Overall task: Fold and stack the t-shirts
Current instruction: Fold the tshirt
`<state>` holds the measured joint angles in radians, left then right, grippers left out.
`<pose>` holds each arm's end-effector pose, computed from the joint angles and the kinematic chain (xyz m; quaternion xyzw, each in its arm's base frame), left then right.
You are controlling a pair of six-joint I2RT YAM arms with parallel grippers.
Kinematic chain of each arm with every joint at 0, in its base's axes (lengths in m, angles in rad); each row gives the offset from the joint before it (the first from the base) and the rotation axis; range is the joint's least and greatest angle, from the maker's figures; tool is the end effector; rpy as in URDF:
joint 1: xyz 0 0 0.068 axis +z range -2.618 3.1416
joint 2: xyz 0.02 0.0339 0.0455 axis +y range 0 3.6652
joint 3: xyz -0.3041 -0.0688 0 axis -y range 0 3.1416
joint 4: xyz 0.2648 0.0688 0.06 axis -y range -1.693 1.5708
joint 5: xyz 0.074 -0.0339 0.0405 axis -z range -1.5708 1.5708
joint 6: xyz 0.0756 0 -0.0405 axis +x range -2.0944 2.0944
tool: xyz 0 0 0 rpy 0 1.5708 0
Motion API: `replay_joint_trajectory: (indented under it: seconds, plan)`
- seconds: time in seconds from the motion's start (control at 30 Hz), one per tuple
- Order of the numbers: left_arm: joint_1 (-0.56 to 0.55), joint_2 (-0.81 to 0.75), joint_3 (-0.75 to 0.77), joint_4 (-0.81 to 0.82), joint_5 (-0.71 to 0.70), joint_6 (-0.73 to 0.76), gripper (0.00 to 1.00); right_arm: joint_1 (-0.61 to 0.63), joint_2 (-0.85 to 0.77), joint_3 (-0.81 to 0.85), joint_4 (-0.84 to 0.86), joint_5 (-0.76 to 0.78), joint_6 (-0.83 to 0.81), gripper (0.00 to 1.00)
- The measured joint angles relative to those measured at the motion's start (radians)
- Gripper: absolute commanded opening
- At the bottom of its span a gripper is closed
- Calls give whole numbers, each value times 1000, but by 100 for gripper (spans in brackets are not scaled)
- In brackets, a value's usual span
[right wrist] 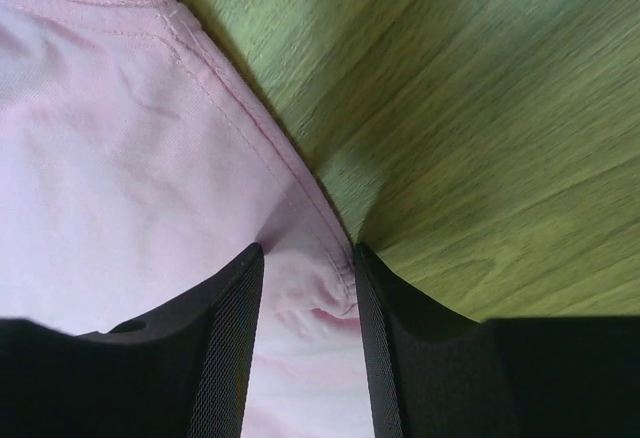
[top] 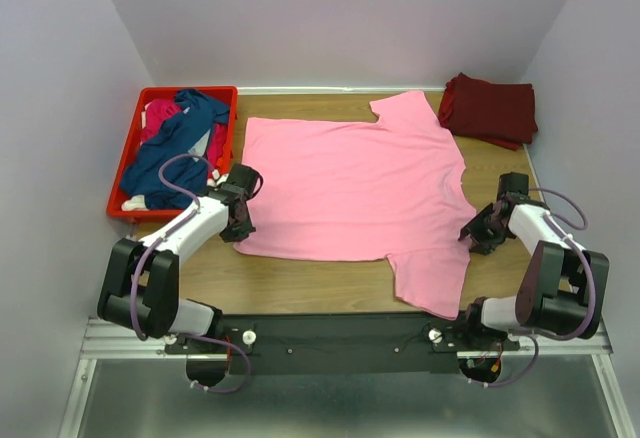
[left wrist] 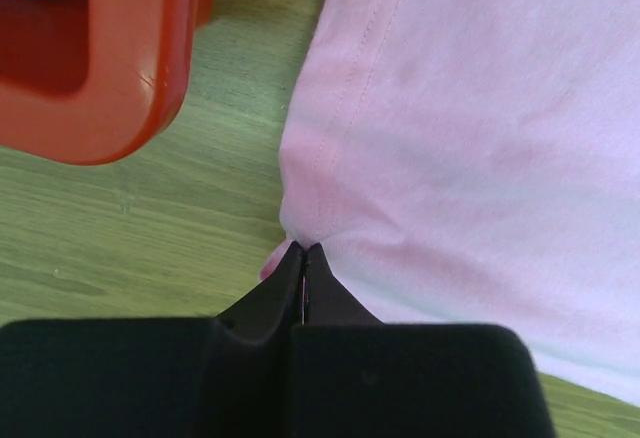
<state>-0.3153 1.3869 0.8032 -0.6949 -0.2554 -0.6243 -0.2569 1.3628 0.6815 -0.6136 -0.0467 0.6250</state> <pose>0.2539 -0.0627 0.1757 -0.1693 0.9667 0.0470 0.1858 0.2344 -0.0579 0.1470 0.4197 0.8969 0.0479 0.1309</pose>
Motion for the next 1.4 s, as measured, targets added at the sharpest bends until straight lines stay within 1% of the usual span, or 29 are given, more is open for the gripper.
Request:
replay_joint_trajectory:
  seconds: [0.27, 0.5, 0.87, 1.0, 1.13, 1.17, 1.23, 1.27, 1.3, 1.33, 1.4]
  plan:
    - [0, -9, -9, 10, 5, 7, 0, 0, -46, -19, -36, -15, 14, 48]
    - [0, -13, -9, 20, 6, 13, 0, 0, -66, 15, -118, 32, 14, 49]
    - [0, -18, -9, 36, 28, 26, 0, 0, -44, 16, -134, 14, 15, 48]
    - [0, -19, -9, 39, 32, 31, 0, 0, -36, -5, -130, -5, 16, 46]
    - [0, -27, -15, 43, 34, 31, 0, 0, -36, -21, -130, -19, 22, 39]
    - [0, -29, -18, 43, 35, 31, 0, 0, -36, -21, -130, -22, 23, 28]
    - [0, -34, -23, 43, 39, 31, 0, 0, -36, -21, -130, -23, 26, 18]
    - [0, -37, -24, 43, 40, 31, 0, 0, -39, -21, -130, -22, 32, 8]
    - [0, -40, -25, 43, 40, 31, 0, 0, -43, -21, -130, -21, 33, 3]
    - [0, -44, -26, 42, 40, 31, 0, 0, -50, -21, -131, -20, 36, 1]
    - [0, -50, -26, 41, 40, 34, 0, 0, -74, -21, -132, -13, 45, 1]
